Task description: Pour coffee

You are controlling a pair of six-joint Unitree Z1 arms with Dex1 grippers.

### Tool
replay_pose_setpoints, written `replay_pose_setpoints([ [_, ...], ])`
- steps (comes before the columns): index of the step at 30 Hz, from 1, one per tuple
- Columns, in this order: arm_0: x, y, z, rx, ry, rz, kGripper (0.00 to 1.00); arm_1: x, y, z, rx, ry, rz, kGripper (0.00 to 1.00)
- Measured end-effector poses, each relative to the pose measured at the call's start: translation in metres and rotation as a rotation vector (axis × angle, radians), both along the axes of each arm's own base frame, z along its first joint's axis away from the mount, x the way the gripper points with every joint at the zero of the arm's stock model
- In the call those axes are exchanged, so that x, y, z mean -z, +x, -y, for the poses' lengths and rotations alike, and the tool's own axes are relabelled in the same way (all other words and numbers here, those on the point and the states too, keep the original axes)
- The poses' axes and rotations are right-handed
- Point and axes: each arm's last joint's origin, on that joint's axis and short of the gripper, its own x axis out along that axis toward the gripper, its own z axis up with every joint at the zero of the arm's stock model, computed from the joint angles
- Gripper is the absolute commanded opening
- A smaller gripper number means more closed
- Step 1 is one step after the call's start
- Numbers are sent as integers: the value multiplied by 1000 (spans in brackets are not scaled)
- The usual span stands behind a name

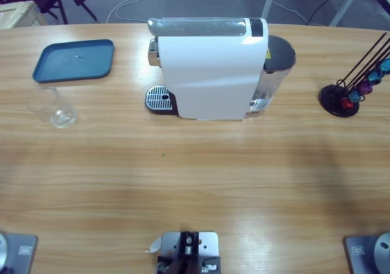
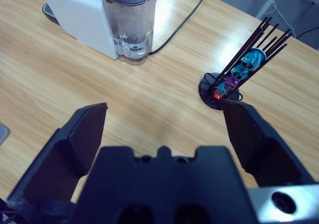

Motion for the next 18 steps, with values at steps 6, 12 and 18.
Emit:
replay_pose_setpoints([
  [6,0,0,0,0,0,0,996,0,0,0,0,0,0,1000],
  [12,0,0,0,0,0,0,996,0,0,0,0,0,0,1000],
  [18,-10,2,2,-4,-16,9,996,0,0,0,0,0,0,1000],
])
